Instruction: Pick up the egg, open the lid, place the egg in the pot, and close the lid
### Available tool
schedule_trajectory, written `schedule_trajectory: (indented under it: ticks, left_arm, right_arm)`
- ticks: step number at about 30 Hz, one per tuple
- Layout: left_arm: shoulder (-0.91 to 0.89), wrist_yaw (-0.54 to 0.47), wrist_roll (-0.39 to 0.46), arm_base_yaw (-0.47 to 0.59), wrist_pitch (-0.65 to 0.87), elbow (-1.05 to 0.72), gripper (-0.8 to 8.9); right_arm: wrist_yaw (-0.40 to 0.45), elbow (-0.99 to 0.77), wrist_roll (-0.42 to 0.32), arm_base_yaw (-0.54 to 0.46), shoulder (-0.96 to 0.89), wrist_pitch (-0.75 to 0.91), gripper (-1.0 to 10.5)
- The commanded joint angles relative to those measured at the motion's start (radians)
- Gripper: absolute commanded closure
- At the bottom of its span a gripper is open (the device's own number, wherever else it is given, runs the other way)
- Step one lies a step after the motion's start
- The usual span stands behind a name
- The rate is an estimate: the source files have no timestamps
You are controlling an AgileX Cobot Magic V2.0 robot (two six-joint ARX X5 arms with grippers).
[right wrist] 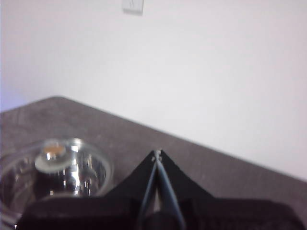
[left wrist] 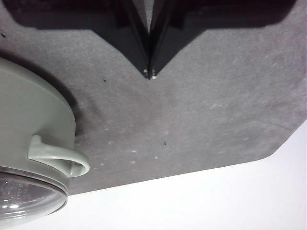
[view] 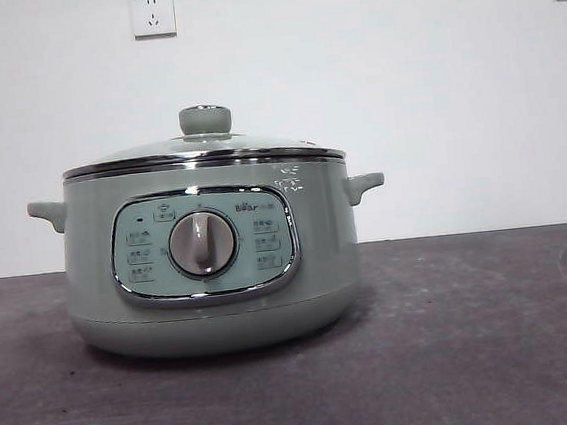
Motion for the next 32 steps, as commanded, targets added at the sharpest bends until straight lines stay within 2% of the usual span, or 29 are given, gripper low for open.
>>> schedule_trajectory:
  ticks: [1, 8, 16, 23, 32]
  left_arm:
    - [-0.003, -0.001, -0.009, 0.004, 0.0, -0.014, 8.17]
    - [-0.003, -0.002, -0.009, 0.004, 0.0, -0.014, 8.17]
    - [-0.003, -0.002, -0.009, 0.004, 0.0, -0.014, 8.17]
    - [-0.003, -0.002, -0.009, 0.004, 0.0, -0.014, 8.17]
    - [-0.003, -0.002, -0.009, 0.004, 0.0, -0.014, 8.17]
  right_arm:
    - [-0.002, -0.166, 0.023, -0.001, -0.075, 0.087, 9.5]
    - [0.004, -0.481, 0.032, -0.001, -0.266, 0.249, 9.5]
    - [0.005, -0.726, 0.04, -0.001, -0.43, 0.272, 9.5]
    - [0.005, -0.868, 0.127, -0.001, -0.512, 0.283, 9.5]
    - [0.005, -0.951, 0.163, -0.001, -0.514, 0.274, 9.5]
